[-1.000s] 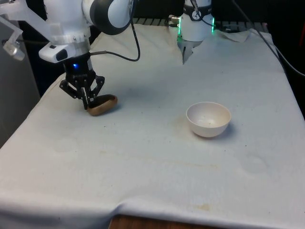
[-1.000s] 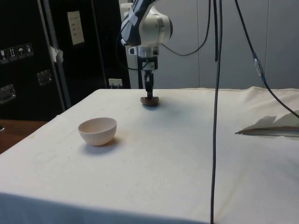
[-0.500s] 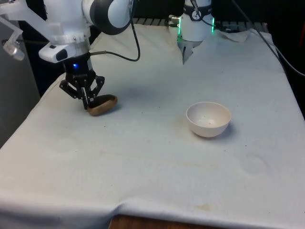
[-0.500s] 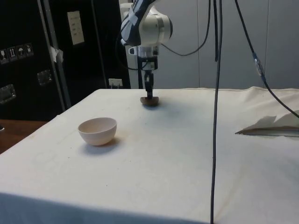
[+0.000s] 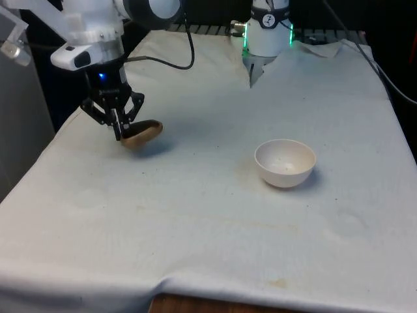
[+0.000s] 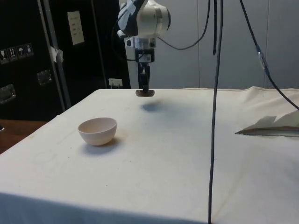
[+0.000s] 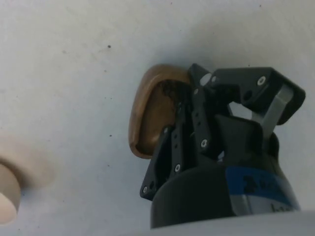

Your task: Pour the coffee beans from the cup into the bowl.

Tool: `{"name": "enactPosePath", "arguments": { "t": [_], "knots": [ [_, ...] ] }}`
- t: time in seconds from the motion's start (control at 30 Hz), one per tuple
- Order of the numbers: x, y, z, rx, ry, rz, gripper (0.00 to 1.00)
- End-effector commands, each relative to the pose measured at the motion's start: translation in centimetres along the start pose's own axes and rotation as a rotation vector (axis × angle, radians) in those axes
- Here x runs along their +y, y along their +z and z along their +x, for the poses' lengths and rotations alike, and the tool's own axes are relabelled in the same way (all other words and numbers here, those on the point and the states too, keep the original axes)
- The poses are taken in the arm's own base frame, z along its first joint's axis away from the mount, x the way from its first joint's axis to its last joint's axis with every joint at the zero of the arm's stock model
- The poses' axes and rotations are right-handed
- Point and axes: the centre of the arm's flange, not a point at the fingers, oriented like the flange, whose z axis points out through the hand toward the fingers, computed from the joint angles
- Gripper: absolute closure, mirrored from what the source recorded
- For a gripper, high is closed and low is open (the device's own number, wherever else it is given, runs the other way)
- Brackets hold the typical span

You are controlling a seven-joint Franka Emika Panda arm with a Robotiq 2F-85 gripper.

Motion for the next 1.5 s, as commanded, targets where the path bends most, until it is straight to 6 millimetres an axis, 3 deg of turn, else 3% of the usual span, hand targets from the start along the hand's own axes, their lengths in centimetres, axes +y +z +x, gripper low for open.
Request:
{"name": "enactPosePath", "arguments": {
  "t": [0.0, 0.33, 0.6, 0.97, 1.2, 1.47],
  "knots": [
    [-0.2, -0.3, 0.0, -0.003, 0.004, -0.007, 1.00],
    [-0.3, -2.5, 0.5, 0.022, 0.007, 0.008, 1.00],
    [-1.6, -5.4, 1.4, 0.025, 0.011, -0.008, 1.00],
    [-2.6, -7.6, 2.4, 0.037, 0.013, -0.023, 1.00],
    [-4.3, -9.8, 3.9, 0.037, 0.014, -0.053, 1.00],
    [-6.1, -10.9, 5.7, 0.049, 0.014, -0.066, 1.00]
  ]
}}
